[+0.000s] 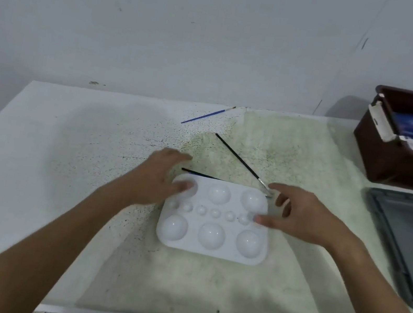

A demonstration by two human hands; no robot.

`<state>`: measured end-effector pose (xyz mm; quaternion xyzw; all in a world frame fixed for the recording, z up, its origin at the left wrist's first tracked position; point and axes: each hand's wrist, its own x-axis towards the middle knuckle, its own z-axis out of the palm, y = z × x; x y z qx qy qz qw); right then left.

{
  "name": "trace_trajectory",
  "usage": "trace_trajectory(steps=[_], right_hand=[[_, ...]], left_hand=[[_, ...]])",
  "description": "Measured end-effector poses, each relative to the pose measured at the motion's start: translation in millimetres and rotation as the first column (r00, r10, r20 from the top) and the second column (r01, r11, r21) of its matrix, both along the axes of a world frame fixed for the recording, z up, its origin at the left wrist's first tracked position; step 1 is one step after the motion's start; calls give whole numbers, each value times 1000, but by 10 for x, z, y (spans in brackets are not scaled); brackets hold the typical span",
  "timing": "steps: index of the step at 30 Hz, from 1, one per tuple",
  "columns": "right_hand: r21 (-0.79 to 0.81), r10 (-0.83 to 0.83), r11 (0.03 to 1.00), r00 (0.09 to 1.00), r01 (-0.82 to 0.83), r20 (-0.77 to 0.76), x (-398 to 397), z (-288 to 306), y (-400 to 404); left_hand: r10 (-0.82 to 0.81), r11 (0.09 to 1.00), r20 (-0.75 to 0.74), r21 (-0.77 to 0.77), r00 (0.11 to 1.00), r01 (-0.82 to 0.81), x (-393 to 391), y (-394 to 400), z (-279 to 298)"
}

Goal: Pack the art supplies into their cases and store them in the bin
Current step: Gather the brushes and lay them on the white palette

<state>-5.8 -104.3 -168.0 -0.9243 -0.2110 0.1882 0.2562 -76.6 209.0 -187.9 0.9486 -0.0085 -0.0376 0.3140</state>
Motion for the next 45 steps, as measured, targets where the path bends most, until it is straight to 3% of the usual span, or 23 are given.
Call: trace_trajectory(steps=[5, 9, 14, 22, 27, 36, 45], right_hand=[[45, -42, 998, 992, 37, 119, 465, -17, 300], [-7, -24, 1000, 1000, 24, -6, 657, -50, 632], [-16, 82, 996, 994, -84, -78, 712, -17, 820], [-90, 212, 972, 975, -217, -72, 754, -46, 936], [-52, 264, 963, 965, -264, -3, 784, -67, 917], [-66, 306, 952, 945, -300, 116, 854, -122, 929], [0, 196, 980, 959, -200, 204, 909, -207, 800]], left_hand=[[87, 982, -3, 167, 996, -85, 869, 203, 3], [91, 965, -45, 252, 995, -77, 1267, 233, 45], [117, 956, -27, 273, 993, -106, 1423, 235, 5], [198, 946, 96, 241, 975, -216, 1484, 288, -83], [156, 953, 88, 248, 984, -174, 1449, 328, -93], [-81, 933, 27, 353, 996, 66, 1106, 286, -62], [-59, 955, -95, 284, 994, 84, 922, 101, 84]])
